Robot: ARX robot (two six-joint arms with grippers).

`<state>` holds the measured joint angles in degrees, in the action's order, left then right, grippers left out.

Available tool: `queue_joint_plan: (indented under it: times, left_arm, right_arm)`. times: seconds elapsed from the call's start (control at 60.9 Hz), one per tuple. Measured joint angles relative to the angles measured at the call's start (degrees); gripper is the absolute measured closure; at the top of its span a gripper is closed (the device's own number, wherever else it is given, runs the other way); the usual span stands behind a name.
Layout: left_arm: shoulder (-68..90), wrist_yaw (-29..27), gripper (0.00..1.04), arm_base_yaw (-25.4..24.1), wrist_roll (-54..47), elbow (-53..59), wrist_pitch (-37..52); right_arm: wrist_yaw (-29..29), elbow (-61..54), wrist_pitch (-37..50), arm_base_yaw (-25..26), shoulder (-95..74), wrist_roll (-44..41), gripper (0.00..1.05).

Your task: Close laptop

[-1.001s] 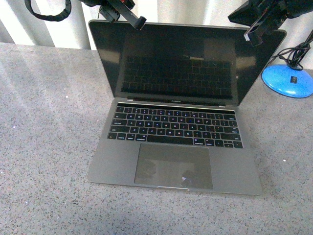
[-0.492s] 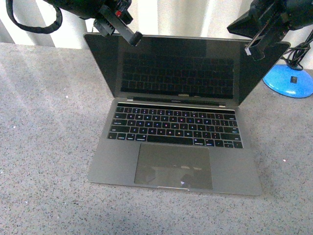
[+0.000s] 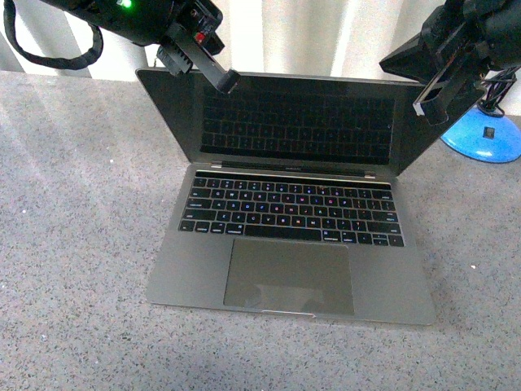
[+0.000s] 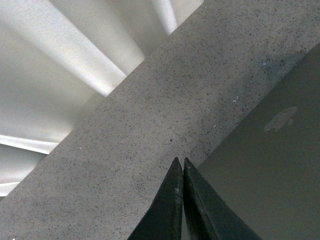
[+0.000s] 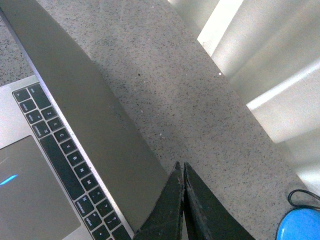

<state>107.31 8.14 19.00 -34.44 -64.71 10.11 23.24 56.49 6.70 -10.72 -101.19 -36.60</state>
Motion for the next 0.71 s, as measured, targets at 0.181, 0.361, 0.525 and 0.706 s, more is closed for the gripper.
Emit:
queue_joint_plan:
  times: [0.181,0.361,0.525,0.706]
  left_arm:
    - [-0.4,0.3,1.01,0.6,0.2,1.4,0.0]
    - [-1.5,0.4,1.01,1.0,0.7,3.3,0.0]
    - [-3.1,0.5,1.01,1.7,1.5,5.9,-0.8]
    - [-3.9,0.5,1.01,2.4,2.0,7.4,-0.7]
  right_arm:
    - [0.0,-1.4,0.1,0.5,0.3,0.0,1.04]
    - [0.2,-2.3,0.2,1.0,0.6,0.2,1.04]
    - [0.4,-4.2,0.7,1.2,1.4,0.7,1.04]
    - [0.5,-6.4,1.6,1.1,2.4,1.0,1.04]
